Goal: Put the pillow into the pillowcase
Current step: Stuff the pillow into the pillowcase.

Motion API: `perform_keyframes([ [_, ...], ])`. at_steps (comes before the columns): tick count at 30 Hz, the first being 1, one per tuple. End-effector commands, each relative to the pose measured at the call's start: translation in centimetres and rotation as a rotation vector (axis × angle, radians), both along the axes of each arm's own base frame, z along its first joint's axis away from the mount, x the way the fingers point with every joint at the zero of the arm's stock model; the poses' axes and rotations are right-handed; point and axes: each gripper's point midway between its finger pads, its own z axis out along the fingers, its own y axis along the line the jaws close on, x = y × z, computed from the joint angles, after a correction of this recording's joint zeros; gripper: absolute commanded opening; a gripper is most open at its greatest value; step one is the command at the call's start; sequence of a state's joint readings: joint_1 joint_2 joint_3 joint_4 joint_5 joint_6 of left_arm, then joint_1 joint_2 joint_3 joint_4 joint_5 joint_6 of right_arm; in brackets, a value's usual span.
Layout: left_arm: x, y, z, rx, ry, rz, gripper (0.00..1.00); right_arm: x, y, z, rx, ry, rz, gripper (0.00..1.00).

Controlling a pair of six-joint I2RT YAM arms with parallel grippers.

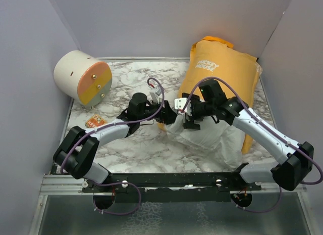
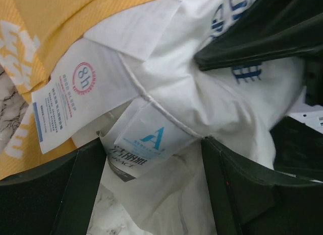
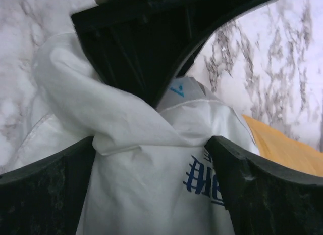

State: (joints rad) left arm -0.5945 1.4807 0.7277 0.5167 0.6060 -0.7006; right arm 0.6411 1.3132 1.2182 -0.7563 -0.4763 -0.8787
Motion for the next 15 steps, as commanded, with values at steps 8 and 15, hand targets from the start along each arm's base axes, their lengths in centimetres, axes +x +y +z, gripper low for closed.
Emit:
perform_keyframes([
  [8,0.4,5.0,4.1,0.161,-0.283,0.178,0.97,0.2,-6.2,2.1,0.051,-0.146,-0.201,0.01],
  [15,1.8,5.1,4.2,0.128,-0.393,0.173,0.99,-1.5,-6.4,4.9,0.168,-0.063,-0.103,0.01],
])
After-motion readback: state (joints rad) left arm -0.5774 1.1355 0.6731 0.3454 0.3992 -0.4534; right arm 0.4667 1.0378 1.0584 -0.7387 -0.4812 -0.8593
